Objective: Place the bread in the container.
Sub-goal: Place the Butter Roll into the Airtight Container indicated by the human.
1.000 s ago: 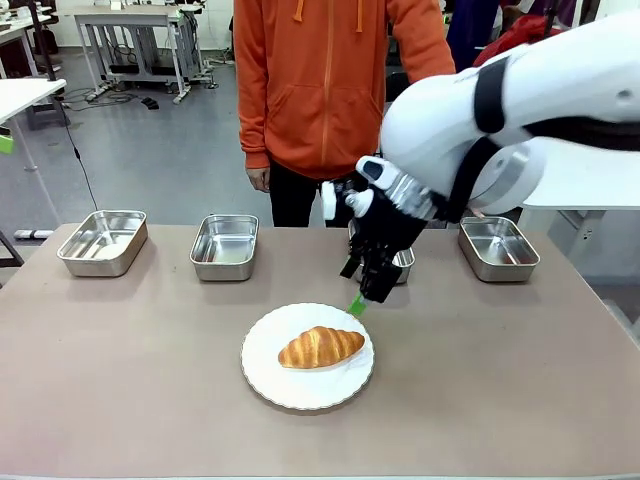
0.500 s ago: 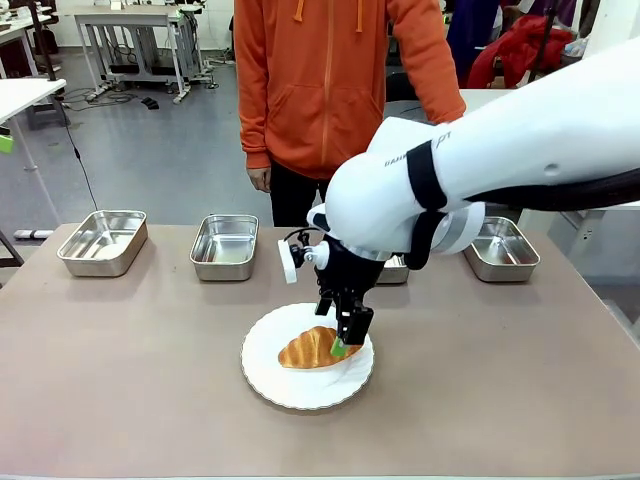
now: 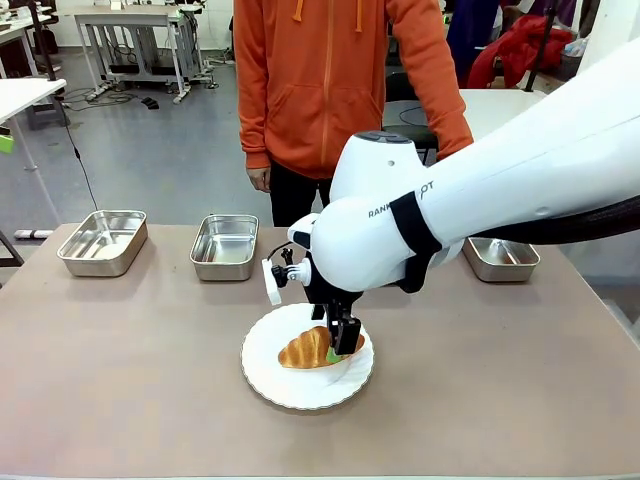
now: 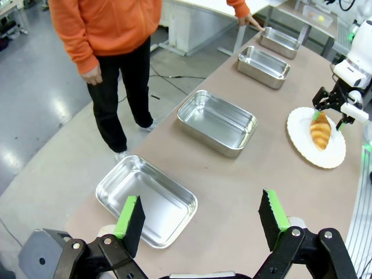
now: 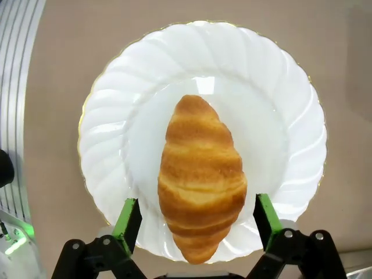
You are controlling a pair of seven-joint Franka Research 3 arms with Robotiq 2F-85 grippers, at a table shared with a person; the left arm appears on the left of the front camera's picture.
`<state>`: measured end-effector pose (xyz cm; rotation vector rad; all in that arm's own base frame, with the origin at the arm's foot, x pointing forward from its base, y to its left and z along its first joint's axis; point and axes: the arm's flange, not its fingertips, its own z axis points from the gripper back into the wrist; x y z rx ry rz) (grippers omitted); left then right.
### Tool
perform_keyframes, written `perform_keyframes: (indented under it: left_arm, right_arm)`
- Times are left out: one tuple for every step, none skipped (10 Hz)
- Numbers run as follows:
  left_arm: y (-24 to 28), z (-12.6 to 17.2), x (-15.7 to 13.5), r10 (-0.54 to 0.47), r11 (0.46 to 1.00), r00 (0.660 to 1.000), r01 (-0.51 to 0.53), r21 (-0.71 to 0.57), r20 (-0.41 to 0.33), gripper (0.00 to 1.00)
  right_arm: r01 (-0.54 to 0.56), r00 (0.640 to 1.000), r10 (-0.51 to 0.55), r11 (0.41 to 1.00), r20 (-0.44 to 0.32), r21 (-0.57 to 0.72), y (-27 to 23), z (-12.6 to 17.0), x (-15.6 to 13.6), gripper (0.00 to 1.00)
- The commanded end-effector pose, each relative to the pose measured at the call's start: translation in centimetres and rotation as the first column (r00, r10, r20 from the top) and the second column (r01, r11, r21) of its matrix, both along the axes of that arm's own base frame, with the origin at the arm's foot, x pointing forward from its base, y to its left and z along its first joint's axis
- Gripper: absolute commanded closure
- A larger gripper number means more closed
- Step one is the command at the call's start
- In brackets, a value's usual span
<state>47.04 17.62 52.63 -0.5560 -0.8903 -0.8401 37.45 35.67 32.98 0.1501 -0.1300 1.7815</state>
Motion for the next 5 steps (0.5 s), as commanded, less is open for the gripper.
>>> perform_keyframes:
  left_arm:
    - [0.0, 0.3, -0.1, -0.003, 1.0, 1.0, 0.003, -0.003, 0.006, 0.0]
    - [0.0, 0.3, -0.1, -0.003, 1.0, 1.0, 0.003, -0.003, 0.006, 0.0]
    - [0.0, 0.3, -0.1, -0.003, 1.0, 1.0, 0.003, -0.003, 0.006, 0.0]
    - [0.0, 0.3, -0.1, -0.003, 1.0, 1.0, 0.003, -0.003, 0.006, 0.0]
    - [0.0, 0.3, -0.1, -0.003, 1.0, 1.0, 0.003, -0.003, 0.006, 0.0]
  right_arm:
    - [0.027, 1.0, -0.026, 0.999, 0.014, -0.036, 1.7, -0.9, 0.1, 0.0]
    - [0.028, 0.999, -0.027, 0.998, 0.02, -0.049, 2.0, -1.1, 0.1, 0.0]
    - [0.034, 0.999, -0.032, 0.998, 0.034, -0.06, 2.3, -1.4, 0.1, 0.0]
    - [0.035, 0.999, -0.032, 0.996, 0.039, -0.08, 2.6, -2.0, 0.1, 0.0]
    - [0.027, 0.999, -0.025, 0.995, 0.021, -0.096, 2.9, -2.7, 0.0, 0.0]
